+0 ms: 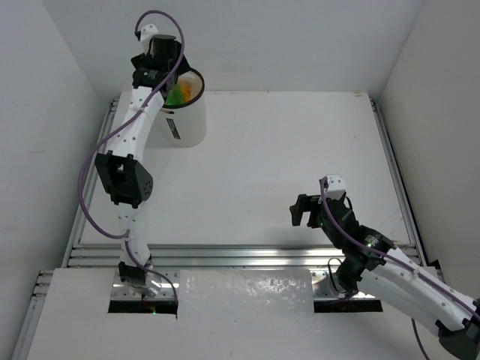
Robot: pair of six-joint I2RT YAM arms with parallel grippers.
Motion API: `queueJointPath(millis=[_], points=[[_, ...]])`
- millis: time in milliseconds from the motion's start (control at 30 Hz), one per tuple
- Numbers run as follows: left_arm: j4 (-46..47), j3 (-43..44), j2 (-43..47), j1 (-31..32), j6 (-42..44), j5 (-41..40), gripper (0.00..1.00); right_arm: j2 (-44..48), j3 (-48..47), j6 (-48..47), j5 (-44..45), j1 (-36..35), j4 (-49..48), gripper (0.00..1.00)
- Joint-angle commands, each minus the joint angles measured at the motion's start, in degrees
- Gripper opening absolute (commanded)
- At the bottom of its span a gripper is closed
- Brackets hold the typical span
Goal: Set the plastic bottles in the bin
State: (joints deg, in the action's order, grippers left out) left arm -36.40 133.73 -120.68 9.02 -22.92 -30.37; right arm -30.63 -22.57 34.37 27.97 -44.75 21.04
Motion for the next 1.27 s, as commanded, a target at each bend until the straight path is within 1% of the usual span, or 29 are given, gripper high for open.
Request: queueJointPath(millis=[0, 33, 100, 167, 200, 233, 267, 300, 333, 367, 400, 433, 467, 500, 567, 600, 667, 700, 767, 800, 833, 867, 933, 1133, 1233], points=[[0.1, 1.9, 2.6, 0.0, 1.9, 1.2, 0.99, 0.6, -1.9, -1.4, -0.7, 0.0, 0.5, 0.99], [0.0, 0.6, 4.0, 0.0, 1.9, 3.3, 1.0, 0.2, -2.9, -1.6, -0.8, 0.0, 1.3, 0.99], [-0.5, -0.4, 7.5, 0.2, 2.0, 4.2, 1.0, -0.3, -4.6, -1.6, -1.1, -0.1, 2.9, 0.99], [-3.1, -1.2, 10.7, 0.5, 2.9, 6.9, 1.0, -1.4, -8.2, -1.3, -0.4, 0.0, 6.7, 0.99], [-4.9, -1.1, 13.9, 0.7, 3.0, 7.1, 1.0, -1.6, -9.6, -0.8, 1.3, -0.1, 8.8, 0.99], [-9.2, -2.1, 16.1, 1.0, 2.4, 8.1, 1.0, -1.7, -12.5, -0.8, 1.7, 0.0, 12.2, 0.99], [-11.2, -4.1, 18.4, 1.0, 1.7, 8.9, 1.0, -1.5, -13.9, -1.4, 2.2, 0.0, 13.4, 0.99], [-12.9, -7.1, 24.8, 1.0, 0.5, 9.0, 1.0, -1.4, -16.2, -2.1, 4.1, 0.0, 14.5, 0.99], [-12.0, -18.1, 29.4, 1.4, -1.0, 9.0, 1.0, -1.3, -17.4, -2.2, 5.6, 0.0, 17.5, 0.99], [-9.4, -25.9, 34.2, 1.7, -0.8, 9.9, 1.0, -1.0, -18.6, -2.3, 6.7, 0.0, 18.8, 0.99], [-6.1, -33.1, 44.6, 1.8, -0.4, 10.9, 1.0, -0.8, -20.6, -2.9, 7.1, 0.0, 20.1, 0.99], [-1.2, -46.2, 49.9, 1.9, -0.9, 11.2, 1.0, -0.7, -21.5, -3.9, 7.5, 0.0, 22.4, 0.99], [0.5, -51.8, 54.2, 1.9, -0.8, 11.6, 1.0, -0.3, -22.4, -4.3, 7.7, 0.0, 23.5, 0.99], [2.6, -60.6, 62.2, 2.0, 0.0, 12.0, 1.0, 0.0, -23.8, -4.7, 7.8, 0.0, 24.7, 0.99], [2.8, -67.1, 69.0, 2.0, 0.8, 10.2, 1.0, 0.6, -24.4, -5.2, 7.8, 0.0, 27.2, 0.99], [2.8, -72.3, 74.8, 2.1, 1.8, 10.0, 1.0, 1.4, -24.4, -5.5, 7.8, 0.0, 27.9, 0.99], [2.7, -76.8, 80.2, 2.0, 3.0, 8.8, 1.0, 2.2, -24.2, -5.5, 8.2, 0.0, 29.6, 0.99], [3.4, -81.2, 85.4, 2.0, 3.2, 8.9, 1.0, 2.6, -23.8, -5.5, 8.2, 0.0, 30.2, 0.99], [4.7, -85.5, 90.2, 2.1, 3.4, 10.0, 1.0, 4.3, -23.0, -5.5, 7.9, -0.1, 31.1, 0.99], [6.0, -88.6, 94.7, 2.1, 2.7, 10.4, 1.0, 4.9, -22.2, -6.1, 7.9, 0.0, 31.2, 0.99], [6.3, -88.7, 96.5, 2.2, 3.1, 12.9, 1.0, 6.0, -21.9, -6.3, 8.0, 0.0, 31.2, 0.99], [6.3, -88.4, 99.1, 2.3, 3.2, 13.2, 1.0, 6.5, -21.6, -6.5, 7.9, 0.0, 31.3, 0.99], [7.2, -89.3, 101.0, 2.3, 2.8, 12.0, 1.0, 8.6, -21.2, -6.5, 8.6, -0.1, 31.6, 0.99], [5.6, -88.9, 97.7, 2.3, 1.7, 11.1, 1.0, 13.0, -21.1, -7.4, 7.5, 0.0, 31.7, 0.99], [5.7, -89.0, 96.5, 2.4, 1.6, 11.6, 1.0, 12.7, -22.3, -6.7, 6.9, 0.0, 33.2, 0.99]])
